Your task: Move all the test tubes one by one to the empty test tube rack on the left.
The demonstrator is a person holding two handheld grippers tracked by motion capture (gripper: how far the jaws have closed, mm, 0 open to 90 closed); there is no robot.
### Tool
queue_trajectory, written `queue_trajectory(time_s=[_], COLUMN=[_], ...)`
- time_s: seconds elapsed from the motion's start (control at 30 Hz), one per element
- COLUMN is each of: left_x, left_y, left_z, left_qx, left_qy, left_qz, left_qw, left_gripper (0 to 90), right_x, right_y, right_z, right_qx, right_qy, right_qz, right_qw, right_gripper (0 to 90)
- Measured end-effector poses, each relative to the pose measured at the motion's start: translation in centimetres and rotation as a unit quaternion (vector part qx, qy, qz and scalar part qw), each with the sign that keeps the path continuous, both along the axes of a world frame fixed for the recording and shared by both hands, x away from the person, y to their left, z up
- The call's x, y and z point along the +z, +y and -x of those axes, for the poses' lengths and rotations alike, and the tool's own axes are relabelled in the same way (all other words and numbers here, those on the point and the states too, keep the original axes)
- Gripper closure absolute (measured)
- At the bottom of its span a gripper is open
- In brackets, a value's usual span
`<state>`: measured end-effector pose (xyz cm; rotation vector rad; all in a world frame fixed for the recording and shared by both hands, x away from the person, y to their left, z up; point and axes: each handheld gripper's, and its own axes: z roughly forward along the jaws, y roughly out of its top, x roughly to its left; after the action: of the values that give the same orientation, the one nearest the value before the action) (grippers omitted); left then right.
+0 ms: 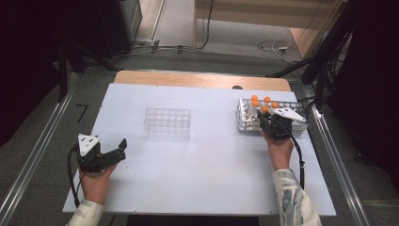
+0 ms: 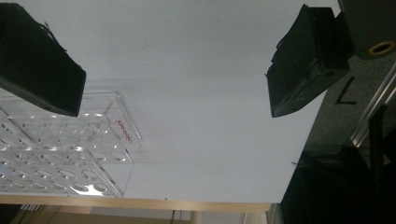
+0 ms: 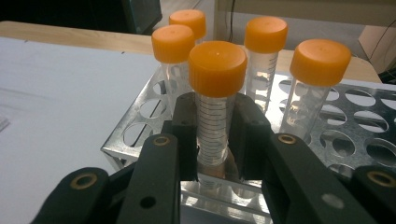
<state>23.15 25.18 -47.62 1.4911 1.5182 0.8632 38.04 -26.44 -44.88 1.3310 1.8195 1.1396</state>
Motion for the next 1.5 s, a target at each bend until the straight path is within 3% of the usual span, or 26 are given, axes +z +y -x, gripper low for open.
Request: queue_trajectory(time_s=[0.57, 0.7, 1.13, 1.4, 1.5], left_x=[0.1, 0.1, 0.5, 0.8, 1.2], left_y=[-0.4, -0.5, -1.9, -2.9, -3.5], left_z=[0.1, 0.2, 0.4, 0.3, -0.1], left_qx=[-0.013, -0.013, -0.039, -0.06, -0.075], left_qy=[-0.003, -0.003, -0.01, -0.013, -0.013], left_qz=[0.004, 0.006, 0.009, 0.018, 0.034], left_qw=[0.9999, 0.9999, 0.9992, 0.998, 0.9965], left_gripper=[5.2, 5.2, 5.2, 5.2, 5.9], right_x=[4.8, 5.3, 4.4, 2.8, 2.5], right_y=[-0.4, -0.3, 1.9, 4.8, 5.6], right_z=[1.3, 1.9, 3.5, 4.1, 4.4], right_qx=[0.008, 0.019, 0.07, 0.121, 0.134], right_qy=[-0.039, -0.037, -0.022, -0.001, 0.003], right_qz=[-0.017, -0.02, -0.015, -0.009, -0.01], right_qw=[0.9991, 0.9989, 0.9972, 0.9927, 0.991], right_gripper=[71.6, 71.6, 71.6, 71.6, 71.6])
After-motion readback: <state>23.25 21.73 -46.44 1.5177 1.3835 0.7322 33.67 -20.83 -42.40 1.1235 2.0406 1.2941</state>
